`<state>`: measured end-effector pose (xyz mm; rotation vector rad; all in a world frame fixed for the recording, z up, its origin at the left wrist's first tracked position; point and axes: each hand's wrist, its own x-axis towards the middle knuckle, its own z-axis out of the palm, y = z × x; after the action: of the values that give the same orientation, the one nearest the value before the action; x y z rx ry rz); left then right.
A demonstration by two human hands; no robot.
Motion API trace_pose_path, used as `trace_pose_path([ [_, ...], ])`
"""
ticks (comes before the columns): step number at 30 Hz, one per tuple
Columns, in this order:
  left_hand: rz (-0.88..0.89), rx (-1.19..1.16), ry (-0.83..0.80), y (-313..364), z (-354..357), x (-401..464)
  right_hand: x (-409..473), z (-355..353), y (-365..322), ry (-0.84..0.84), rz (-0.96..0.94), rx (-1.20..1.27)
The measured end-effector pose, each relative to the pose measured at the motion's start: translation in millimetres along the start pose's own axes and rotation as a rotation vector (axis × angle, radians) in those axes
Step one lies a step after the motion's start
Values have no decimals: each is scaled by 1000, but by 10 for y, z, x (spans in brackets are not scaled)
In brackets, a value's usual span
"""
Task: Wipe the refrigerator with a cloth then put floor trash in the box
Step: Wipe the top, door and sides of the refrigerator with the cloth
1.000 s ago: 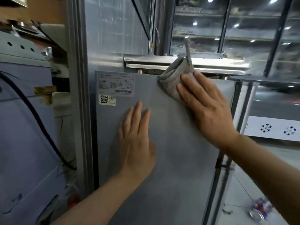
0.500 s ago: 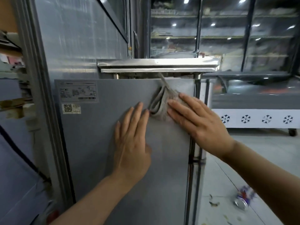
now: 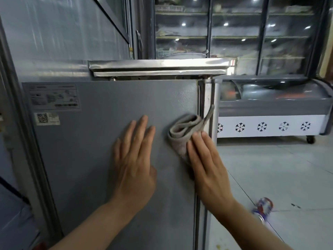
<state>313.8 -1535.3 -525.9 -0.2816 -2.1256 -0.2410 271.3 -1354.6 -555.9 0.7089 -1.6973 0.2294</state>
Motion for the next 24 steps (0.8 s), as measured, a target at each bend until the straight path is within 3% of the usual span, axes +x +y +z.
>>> trace_pose_path([
  [7,-13,17,-5,113,2,-3,916,-215,148,280,179,31],
  [11,-18,19,-5,126,12,7,1144,-277,173,332,216,-69],
  [15,-7,48,-5,115,29,12,884,-159,129,238,168,-178],
  [24,19,76,-21,43,20,-6,-133,-121,-93,-13,198,-109],
])
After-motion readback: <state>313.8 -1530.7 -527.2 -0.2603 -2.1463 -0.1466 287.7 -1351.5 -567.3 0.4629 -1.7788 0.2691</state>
